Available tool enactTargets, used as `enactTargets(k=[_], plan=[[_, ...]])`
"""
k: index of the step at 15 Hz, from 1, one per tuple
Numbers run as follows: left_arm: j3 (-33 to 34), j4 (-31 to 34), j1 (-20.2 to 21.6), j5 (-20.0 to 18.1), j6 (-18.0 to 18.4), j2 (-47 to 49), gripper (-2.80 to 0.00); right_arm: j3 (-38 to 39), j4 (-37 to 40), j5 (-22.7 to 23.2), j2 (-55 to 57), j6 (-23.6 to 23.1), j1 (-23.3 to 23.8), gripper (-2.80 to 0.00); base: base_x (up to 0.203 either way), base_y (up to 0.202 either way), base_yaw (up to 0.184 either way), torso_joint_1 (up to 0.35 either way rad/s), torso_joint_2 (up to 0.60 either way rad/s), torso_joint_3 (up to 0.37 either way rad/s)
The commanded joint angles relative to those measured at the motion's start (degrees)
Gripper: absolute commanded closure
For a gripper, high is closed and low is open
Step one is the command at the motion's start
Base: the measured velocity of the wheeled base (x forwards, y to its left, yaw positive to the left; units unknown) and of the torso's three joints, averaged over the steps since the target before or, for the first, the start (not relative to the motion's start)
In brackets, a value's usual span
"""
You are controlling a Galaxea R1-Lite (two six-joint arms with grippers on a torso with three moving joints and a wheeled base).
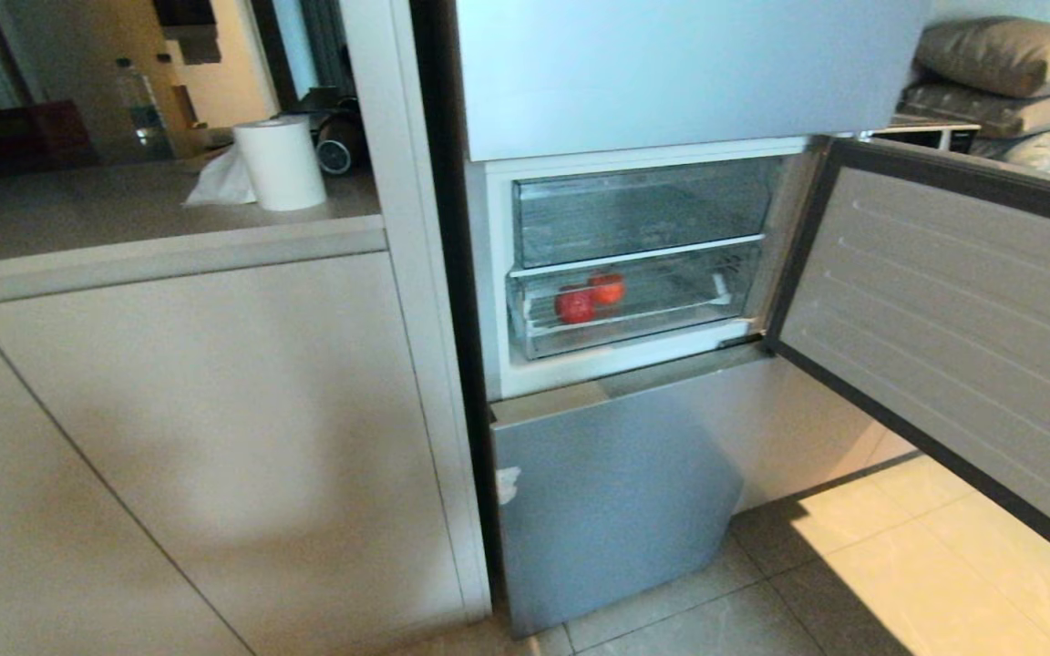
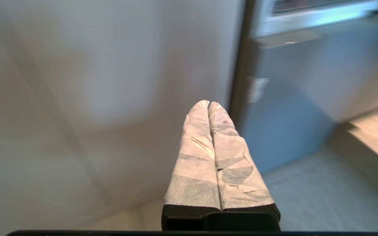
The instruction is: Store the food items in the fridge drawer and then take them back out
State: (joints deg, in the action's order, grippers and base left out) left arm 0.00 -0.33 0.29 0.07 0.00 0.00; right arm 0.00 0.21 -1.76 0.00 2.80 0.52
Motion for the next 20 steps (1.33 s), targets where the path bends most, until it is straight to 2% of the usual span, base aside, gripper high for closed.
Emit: enactTargets(k=[1, 10, 14, 15, 17, 20], plan=[[0.09, -0.02, 0.05, 0.01, 0.00, 0.09, 0.00, 0.00, -0.03, 0.00, 0.09, 0.01, 0.00, 0.00, 0.002, -0.007, 0.175, -0.002, 0.01, 0.011], [0.00, -0.02, 0.04, 0.01, 0.00, 0.09, 0.00, 0.00, 0.02, 0.00, 0.04, -0.08, 0.00, 0.00, 0.000, -0.008, 0.167, 0.002, 0.00, 0.002], [0.07, -0.02, 0.06, 0.01, 0.00, 0.09, 0.00, -0.26, -0.15, 0.09, 0.03, -0.97, 0.01, 0.00, 0.000, -0.001, 0.019, 0.002, 0.00, -0.001], [0.08, -0.02, 0.06, 0.01, 0.00, 0.09, 0.00, -2.29, 0.10, 0.14, 0.39, -1.19, 0.02, 0.00, 0.000, 0.000, 0.000, 0.000, 0.00, 0.000], [0.00, -0.02, 0.06, 0.01, 0.00, 0.09, 0.00, -7.01, 1.55, 0.30, 5.52, -1.09, 0.06, 0.00, 0.000, 0.000, 0.000, 0.000, 0.00, 0.000], [0.00, -0.02, 0.06, 0.01, 0.00, 0.09, 0.00, -13.20, 0.78, 1.45, 24.61, 0.28, 0.03, 0.00, 0.000, 0.000, 0.000, 0.000, 0.00, 0.000]])
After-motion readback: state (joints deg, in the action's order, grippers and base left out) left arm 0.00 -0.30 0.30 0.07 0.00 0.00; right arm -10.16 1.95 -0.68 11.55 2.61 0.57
